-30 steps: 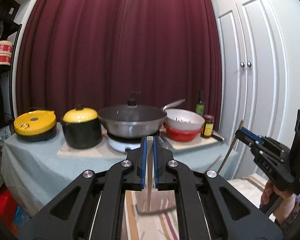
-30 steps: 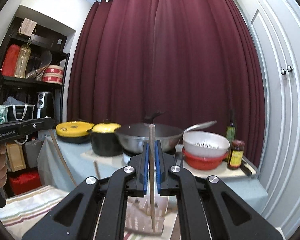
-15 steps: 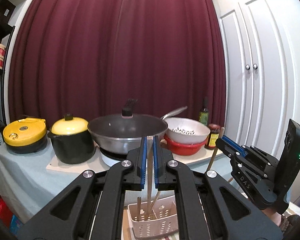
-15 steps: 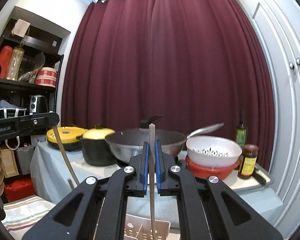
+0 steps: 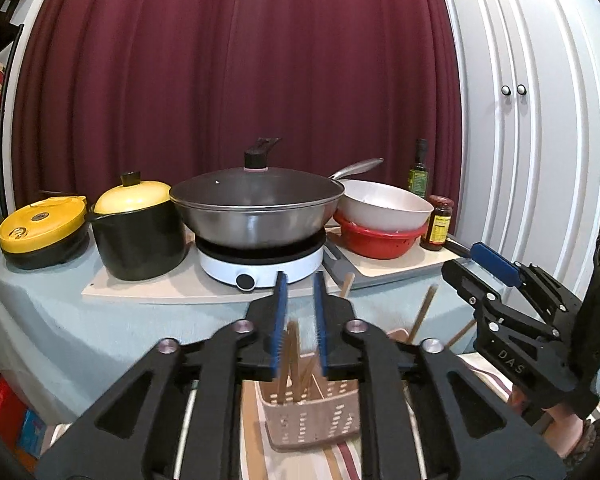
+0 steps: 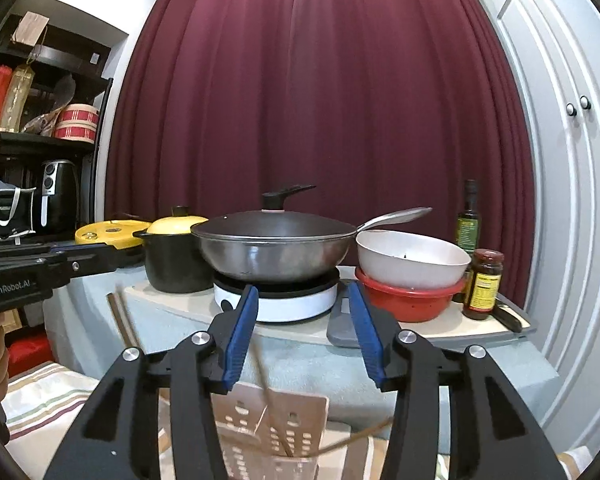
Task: Organize utensils
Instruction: 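Insert the chopsticks into the white holder and open both grippers, then move both open grippers back down to the remaining chopsticks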
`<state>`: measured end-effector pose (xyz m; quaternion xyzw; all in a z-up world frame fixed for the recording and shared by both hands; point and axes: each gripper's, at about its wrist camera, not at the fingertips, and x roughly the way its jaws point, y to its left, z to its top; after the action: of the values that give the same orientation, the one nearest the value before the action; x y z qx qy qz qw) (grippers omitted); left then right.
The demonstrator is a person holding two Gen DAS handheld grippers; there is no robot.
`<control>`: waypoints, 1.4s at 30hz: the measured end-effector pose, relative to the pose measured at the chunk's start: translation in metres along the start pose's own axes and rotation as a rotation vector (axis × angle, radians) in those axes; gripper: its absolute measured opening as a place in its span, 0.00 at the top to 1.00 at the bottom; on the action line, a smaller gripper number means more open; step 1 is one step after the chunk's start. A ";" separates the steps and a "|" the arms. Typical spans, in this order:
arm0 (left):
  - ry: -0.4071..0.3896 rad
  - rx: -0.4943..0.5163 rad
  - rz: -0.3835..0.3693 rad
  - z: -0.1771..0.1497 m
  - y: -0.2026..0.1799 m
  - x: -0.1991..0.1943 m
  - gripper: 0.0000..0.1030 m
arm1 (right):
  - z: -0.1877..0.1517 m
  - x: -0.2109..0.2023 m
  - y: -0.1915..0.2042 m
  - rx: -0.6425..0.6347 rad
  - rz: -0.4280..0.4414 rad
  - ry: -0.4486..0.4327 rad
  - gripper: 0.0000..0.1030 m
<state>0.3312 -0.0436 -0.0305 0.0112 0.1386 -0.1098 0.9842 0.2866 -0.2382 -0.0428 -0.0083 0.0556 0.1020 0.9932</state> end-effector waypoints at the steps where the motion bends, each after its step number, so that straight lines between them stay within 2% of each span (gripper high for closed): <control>1: -0.001 0.000 0.002 -0.002 -0.001 -0.005 0.79 | 0.000 -0.007 0.001 -0.001 -0.004 0.003 0.51; 4: 0.003 0.003 0.003 -0.011 -0.004 -0.024 0.74 | -0.004 -0.031 0.003 -0.006 -0.022 0.023 0.48; 7: 0.003 0.009 0.012 -0.024 -0.010 -0.048 0.57 | -0.013 -0.060 0.002 0.005 -0.035 0.051 0.45; 13: 0.031 0.022 0.034 -0.063 -0.019 -0.099 0.45 | -0.042 -0.118 0.000 0.018 -0.077 0.134 0.43; 21: 0.129 -0.008 0.055 -0.122 -0.026 -0.150 0.42 | -0.091 -0.186 0.013 -0.008 -0.100 0.233 0.43; 29: 0.238 -0.043 0.087 -0.181 -0.029 -0.180 0.42 | -0.144 -0.236 0.031 0.002 -0.067 0.321 0.43; 35: 0.300 -0.060 0.098 -0.215 -0.032 -0.198 0.42 | -0.177 -0.265 0.043 0.012 -0.031 0.381 0.47; 40: 0.331 -0.052 0.118 -0.238 -0.035 -0.213 0.42 | -0.195 -0.284 0.054 -0.027 -0.015 0.411 0.51; 42: 0.347 -0.057 0.121 -0.245 -0.035 -0.216 0.42 | -0.201 -0.289 0.056 -0.023 0.001 0.428 0.56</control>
<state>0.0545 -0.0190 -0.2058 0.0102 0.3086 -0.0427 0.9502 -0.0280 -0.2473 -0.2107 -0.0409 0.2641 0.0989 0.9585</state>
